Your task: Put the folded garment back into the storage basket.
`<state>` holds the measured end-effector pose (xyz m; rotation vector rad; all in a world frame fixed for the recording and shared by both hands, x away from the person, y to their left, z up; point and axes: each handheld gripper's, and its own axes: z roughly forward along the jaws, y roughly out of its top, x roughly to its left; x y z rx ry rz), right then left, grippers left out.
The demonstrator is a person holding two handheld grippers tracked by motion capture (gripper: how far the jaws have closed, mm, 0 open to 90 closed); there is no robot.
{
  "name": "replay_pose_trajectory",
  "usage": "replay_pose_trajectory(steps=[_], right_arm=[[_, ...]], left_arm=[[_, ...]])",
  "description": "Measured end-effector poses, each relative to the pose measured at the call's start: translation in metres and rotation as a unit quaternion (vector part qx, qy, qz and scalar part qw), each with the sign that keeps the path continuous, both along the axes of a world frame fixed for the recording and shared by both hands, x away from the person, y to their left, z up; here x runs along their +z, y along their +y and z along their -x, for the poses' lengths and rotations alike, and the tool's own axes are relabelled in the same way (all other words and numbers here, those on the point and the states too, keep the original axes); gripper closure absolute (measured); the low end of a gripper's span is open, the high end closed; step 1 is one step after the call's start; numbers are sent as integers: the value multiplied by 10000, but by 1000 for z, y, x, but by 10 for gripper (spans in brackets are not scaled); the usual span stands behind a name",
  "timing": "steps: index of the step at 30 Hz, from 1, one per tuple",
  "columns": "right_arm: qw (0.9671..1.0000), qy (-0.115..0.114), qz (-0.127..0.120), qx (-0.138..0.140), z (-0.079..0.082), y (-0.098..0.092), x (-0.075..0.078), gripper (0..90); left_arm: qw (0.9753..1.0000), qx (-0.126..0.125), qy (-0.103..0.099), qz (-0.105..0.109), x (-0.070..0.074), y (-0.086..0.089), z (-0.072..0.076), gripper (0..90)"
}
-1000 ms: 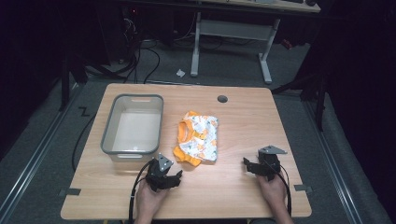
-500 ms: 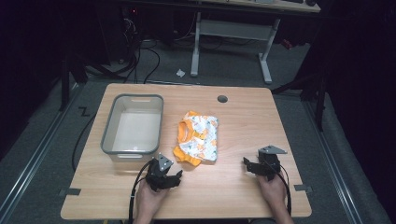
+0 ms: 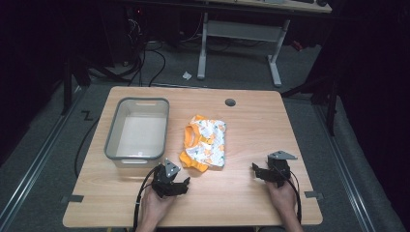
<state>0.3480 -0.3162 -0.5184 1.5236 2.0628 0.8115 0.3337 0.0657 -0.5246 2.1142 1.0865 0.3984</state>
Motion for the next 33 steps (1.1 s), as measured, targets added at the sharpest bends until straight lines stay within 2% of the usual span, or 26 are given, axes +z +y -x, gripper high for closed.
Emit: replay_pose_trajectory(steps=[2, 8, 11, 15, 19, 28, 33], right_arm=[[10000, -3, 2, 3, 0, 0, 0, 268], [10000, -6, 4, 10, 0, 0, 0, 269], [10000, -11, 4, 19, 1, 0, 0, 269], [10000, -11, 6, 20, 1, 0, 0, 269], [10000, -12, 8, 20, 1, 0, 0, 269], [10000, -14, 6, 27, 1, 0, 0, 269], [10000, -17, 6, 44, 1, 0, 0, 269]], left_arm=[[10000, 53, 19, 4, 0, -3, 1, 213], [9999, -65, 111, 75, 4, -5, 0, 235], [9995, -132, 183, 227, 11, -7, -1, 229], [9994, -195, 111, 262, 19, -10, 1, 224], [9989, -109, 131, 447, 25, -13, -4, 219], [9989, -127, 162, 424, 32, -23, -12, 203], [9988, -143, 116, 458, 37, -30, -19, 202]])
